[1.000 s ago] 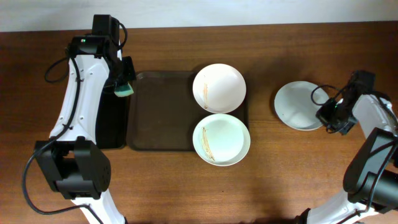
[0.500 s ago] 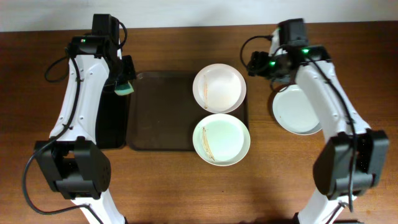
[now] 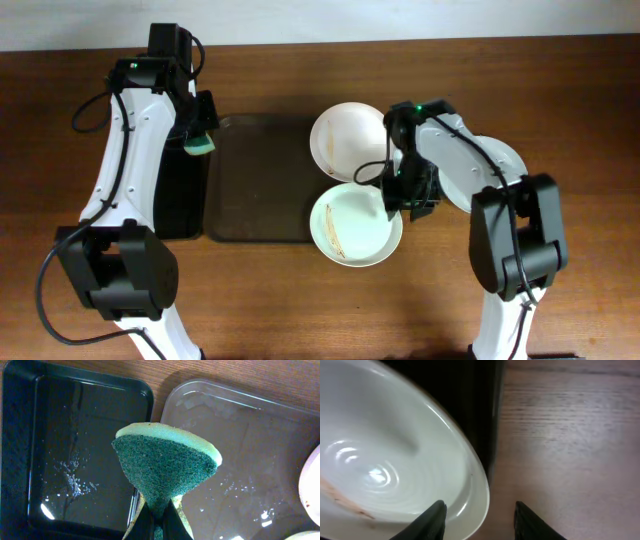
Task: Clean dirty plates on tray and stack at the side
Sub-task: 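Grasp the front white plate rim with the right gripper and tilt it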
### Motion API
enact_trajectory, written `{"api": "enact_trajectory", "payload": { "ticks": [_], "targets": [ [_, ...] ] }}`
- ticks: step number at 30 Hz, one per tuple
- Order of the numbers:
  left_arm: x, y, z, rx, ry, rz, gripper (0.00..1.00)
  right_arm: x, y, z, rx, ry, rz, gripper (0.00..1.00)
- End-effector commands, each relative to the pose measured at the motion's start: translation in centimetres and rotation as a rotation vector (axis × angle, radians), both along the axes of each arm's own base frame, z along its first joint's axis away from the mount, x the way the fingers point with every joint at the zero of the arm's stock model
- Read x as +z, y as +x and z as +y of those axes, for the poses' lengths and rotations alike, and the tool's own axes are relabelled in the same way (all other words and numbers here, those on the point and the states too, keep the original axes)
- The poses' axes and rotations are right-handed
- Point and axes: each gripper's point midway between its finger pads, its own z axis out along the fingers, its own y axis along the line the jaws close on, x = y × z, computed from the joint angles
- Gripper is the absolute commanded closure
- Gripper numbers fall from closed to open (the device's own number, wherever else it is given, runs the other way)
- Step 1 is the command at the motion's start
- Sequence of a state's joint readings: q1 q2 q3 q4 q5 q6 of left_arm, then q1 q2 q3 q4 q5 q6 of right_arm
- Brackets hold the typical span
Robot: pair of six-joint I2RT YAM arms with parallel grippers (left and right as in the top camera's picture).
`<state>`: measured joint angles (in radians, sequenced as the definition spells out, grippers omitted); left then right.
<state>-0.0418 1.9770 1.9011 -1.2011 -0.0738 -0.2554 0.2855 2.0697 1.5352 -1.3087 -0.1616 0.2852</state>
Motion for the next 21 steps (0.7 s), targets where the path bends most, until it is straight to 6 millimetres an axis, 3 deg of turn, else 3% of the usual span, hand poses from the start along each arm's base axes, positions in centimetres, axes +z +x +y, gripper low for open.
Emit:
{"api": "enact_trajectory", "payload": {
  "ticks": [1, 6, 8, 11, 17, 19, 21],
  "targets": [
    [-0.5, 0.0, -0.2, 0.009, -0.01, 0.014, 0.99, -1.3, -0.5, 0.8, 0.031, -0.014, -0.015, 0.69],
    [-0.6, -0.2, -0.2, 0.009, -0.01, 0.022, 0.99, -1.8, -1.9, 2.7, 0.053, -0.032, -0.003, 0.93],
    [-0.6, -0.2, -0.2, 0.009, -0.01, 0.021, 0.99, -1.7, -2.5, 3.6, 0.079, -0.033, 0.005, 0.96],
    [-0.6, -0.2, -0.2, 0.009, -0.01, 0.02, 0.99, -1.2, -3.0, 7.0, 0.148, 0.014, -0.022, 0.96],
    [-0.6, -0.2, -0.2, 0.009, -0.01, 0.021, 1.0, 0.8, 3.2, 16.5, -0.038, 0.212, -0.317, 0.96],
    [-0.6, -0.2, -0.2, 0.009, -0.01, 0.022, 0.99, 1.0, 4.7, 18.2, -0.106, 0.162, -0.452, 0.96],
    [-0.6, -0.2, -0.2, 0.009, -0.01, 0.023, 0.99, 1.1, 4.3, 19.3, -0.079, 0.157, -0.482, 0.96]
  ]
}}
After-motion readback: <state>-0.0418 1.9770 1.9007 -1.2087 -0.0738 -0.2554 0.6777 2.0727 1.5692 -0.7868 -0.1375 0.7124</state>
